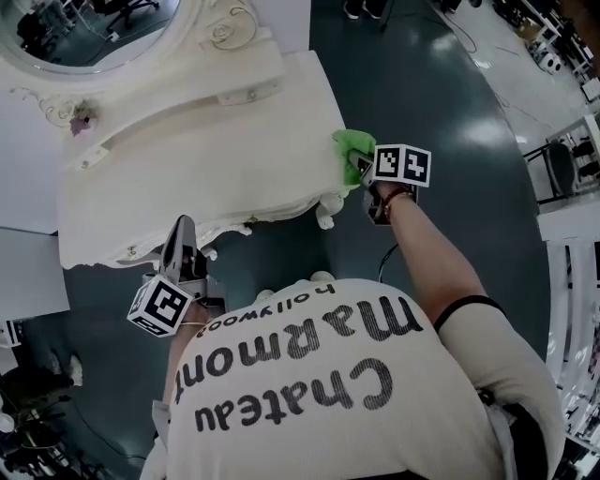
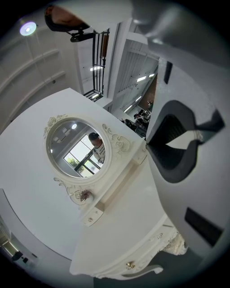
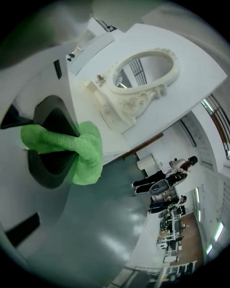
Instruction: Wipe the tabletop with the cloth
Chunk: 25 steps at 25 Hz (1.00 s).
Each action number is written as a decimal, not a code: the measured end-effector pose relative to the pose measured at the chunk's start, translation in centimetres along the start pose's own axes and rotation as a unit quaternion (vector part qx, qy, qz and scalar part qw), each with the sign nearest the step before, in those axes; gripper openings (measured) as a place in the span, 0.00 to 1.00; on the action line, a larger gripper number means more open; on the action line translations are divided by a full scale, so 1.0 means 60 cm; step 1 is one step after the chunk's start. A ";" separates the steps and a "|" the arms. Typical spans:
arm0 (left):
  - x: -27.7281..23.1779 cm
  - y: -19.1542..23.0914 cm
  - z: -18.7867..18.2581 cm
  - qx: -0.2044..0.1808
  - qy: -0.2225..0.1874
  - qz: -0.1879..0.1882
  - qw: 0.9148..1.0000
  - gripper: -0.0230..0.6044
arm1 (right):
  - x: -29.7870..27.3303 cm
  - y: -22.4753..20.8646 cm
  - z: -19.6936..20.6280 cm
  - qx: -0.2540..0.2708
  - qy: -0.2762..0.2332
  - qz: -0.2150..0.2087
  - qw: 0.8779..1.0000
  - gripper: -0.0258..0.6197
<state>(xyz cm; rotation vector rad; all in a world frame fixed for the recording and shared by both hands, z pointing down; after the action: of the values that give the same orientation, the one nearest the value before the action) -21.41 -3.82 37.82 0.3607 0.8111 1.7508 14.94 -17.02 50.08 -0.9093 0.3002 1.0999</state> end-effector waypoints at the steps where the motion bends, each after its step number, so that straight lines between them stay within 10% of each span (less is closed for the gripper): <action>1: -0.003 -0.002 -0.004 -0.004 0.000 0.003 1.000 0.05 | 0.005 0.010 -0.009 -0.012 -0.015 -0.009 1.000 0.19; 18: -0.037 -0.047 -0.049 -0.057 0.016 0.059 0.997 0.05 | 0.086 0.390 -0.097 0.027 -0.151 -0.220 0.963 0.19; 25: -0.033 -0.053 -0.056 -0.080 0.014 0.067 0.994 0.05 | 0.075 0.431 -0.056 0.098 -0.130 -0.186 0.969 0.19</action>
<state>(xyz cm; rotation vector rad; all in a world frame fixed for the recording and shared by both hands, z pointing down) -20.49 -6.37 33.53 0.2884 0.6740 1.9368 -4.65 -12.84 32.75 -0.6040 0.0169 0.8117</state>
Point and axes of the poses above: the fingertips, and each gripper's own axes: x backward along the fingers, y to its left, z out of its underside, the point moved 1 cm from there along x, backward along the fingers, and after that the axes turned 3 degrees about x, right-handed, at the moved point
